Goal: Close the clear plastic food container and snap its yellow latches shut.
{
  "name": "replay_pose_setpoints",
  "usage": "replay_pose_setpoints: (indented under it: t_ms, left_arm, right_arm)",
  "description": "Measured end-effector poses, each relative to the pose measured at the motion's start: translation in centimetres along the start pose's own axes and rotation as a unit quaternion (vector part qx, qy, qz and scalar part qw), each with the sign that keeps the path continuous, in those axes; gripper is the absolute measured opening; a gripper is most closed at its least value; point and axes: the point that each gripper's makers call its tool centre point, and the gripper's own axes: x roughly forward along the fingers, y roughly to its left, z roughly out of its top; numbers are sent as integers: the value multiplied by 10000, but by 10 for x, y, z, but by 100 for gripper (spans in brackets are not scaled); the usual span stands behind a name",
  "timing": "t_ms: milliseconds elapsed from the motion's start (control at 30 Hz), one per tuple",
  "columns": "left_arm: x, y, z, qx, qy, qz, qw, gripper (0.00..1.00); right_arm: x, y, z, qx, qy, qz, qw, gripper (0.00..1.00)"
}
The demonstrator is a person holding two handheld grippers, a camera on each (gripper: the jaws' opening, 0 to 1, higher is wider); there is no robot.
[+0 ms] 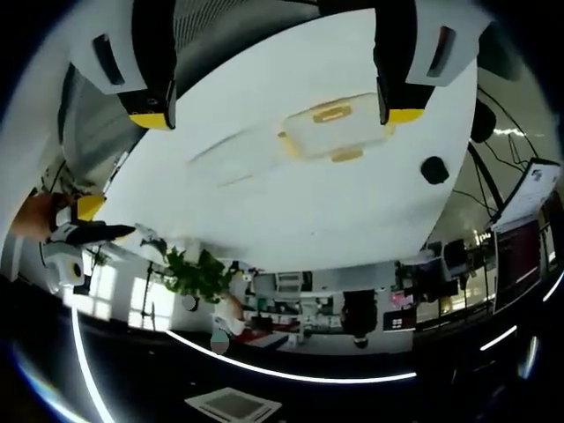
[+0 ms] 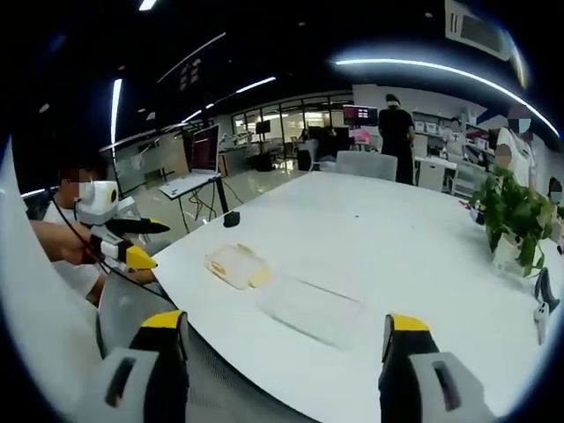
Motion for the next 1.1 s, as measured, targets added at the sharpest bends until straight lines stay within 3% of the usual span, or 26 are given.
replay_pose_setpoints:
  t_ms: [433,500,600,800,1100]
  left_arm:
    - [1,8,-4,210,174,-115,9996,84]
    - [2,11,-11,237,372,-106,9990,82]
    - [1,15,-8,209,281,-138,9993,83]
    - [2,25,-4,363,299,-154,9988,82]
    - [6,38,-4,546,447,-302,9971,81]
  right_arm:
    - [15,8,10,-298,93,205,9993,82]
    - [19,10,12,-386,112,256,9989,81]
    - [23,11,17,-644,114,235,9976,79]
    - [34,14,24,-760,117,316,9965,72]
    - [52,23,36,-1094,88,427,9930,66]
